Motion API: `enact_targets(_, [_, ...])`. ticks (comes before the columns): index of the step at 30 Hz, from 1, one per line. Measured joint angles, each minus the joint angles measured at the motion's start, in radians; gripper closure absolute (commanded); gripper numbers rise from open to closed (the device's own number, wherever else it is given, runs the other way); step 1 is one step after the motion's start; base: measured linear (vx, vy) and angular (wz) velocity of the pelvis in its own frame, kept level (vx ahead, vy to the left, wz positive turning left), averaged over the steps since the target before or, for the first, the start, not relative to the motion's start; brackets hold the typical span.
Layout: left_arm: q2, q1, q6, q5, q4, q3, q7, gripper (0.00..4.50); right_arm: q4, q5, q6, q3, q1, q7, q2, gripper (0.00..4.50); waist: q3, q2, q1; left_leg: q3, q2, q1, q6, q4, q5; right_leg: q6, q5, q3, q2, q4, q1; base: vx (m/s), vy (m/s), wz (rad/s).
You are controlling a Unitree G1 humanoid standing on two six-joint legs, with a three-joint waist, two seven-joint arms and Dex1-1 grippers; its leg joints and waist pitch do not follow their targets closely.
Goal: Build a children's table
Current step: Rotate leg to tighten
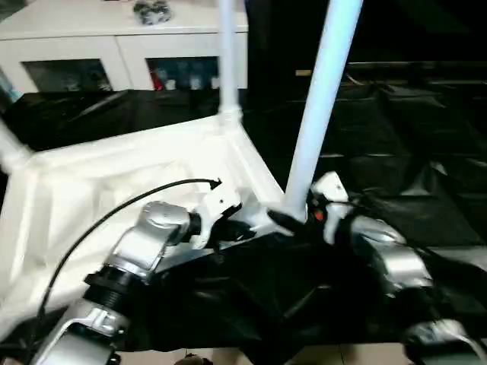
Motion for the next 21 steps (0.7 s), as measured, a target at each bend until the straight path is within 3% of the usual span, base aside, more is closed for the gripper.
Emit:
enact_targets(3, [0.018,0.000,-0.024,-0.002,0.000,-0.021,-0.053,4.50,-0.050,0.019,0.032,0.024,0.026,0.092,-0.051,0.69,0.000,-0.001,0.012,0.001,0.000,0.000,0.000,0.001,0.000,0.000,0.000,0.002,0.000,0.000,0.001,0.000,0.000,0.00])
enact_targets(8, [0.035,0.000,-0.037,-0.018,0.000,-0.042,-0.115,4.50,-0.108,0.027,0.076,0.051,0.045,0.183,-0.101,1.13,0.001,-0.002,0.026,0.001,0.000,0.000,0.000,0.001,0.000,0.000,0.000,0.002,0.000,0.001,0.001,0.000,0.000,0.00])
enact_targets(15, [0.049,0.001,-0.055,-0.021,0.000,-0.051,-0.162,4.50,-0.154,0.035,0.118,0.061,0.061,0.210,-0.121,1.70,0.001,-0.002,0.025,0.001,0.000,-0.001,0.000,0.001,0.000,0.000,0.000,0.002,0.000,0.001,0.002,0.000,0.000,0.00])
enact_targets(21, [0.050,0.001,-0.056,-0.022,0.003,-0.051,-0.166,4.50,-0.161,0.036,0.128,0.062,0.064,0.210,-0.121,1.81,0.001,-0.002,0.026,0.001,0.000,-0.001,0.000,0.001,0.000,0.000,0.000,0.002,0.000,0.001,0.002,0.000,0.000,0.00])
